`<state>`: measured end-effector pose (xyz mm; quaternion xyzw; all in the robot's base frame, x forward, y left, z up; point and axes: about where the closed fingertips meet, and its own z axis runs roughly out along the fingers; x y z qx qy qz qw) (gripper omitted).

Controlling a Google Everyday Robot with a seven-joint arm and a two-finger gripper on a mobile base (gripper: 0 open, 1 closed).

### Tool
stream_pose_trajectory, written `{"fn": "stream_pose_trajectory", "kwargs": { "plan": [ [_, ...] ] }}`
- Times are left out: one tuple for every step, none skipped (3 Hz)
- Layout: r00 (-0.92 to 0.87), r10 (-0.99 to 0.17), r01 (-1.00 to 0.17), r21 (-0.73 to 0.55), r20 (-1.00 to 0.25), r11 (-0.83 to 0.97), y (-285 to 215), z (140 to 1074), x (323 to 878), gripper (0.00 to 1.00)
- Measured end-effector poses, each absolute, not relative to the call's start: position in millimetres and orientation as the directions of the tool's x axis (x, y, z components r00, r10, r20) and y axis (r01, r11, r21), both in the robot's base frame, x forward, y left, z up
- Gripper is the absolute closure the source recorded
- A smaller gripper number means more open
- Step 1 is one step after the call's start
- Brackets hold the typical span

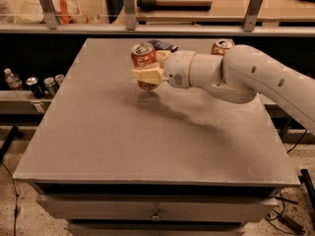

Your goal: Move coke can near rxbar blueberry

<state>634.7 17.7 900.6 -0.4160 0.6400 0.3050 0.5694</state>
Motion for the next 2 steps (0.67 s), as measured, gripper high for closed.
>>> {"fn": "stream_pose_trajectory", "kwargs": {
  "plan": [
    [-0.004,-0.190,-0.867,-0.091,-0.982,0.489,10.2,901.3,642.7,1.00],
    [0.001,-0.199,-0.855,-0.104,-0.980,0.507,1.3,905.2,651.7,1.00]
  ]
}}
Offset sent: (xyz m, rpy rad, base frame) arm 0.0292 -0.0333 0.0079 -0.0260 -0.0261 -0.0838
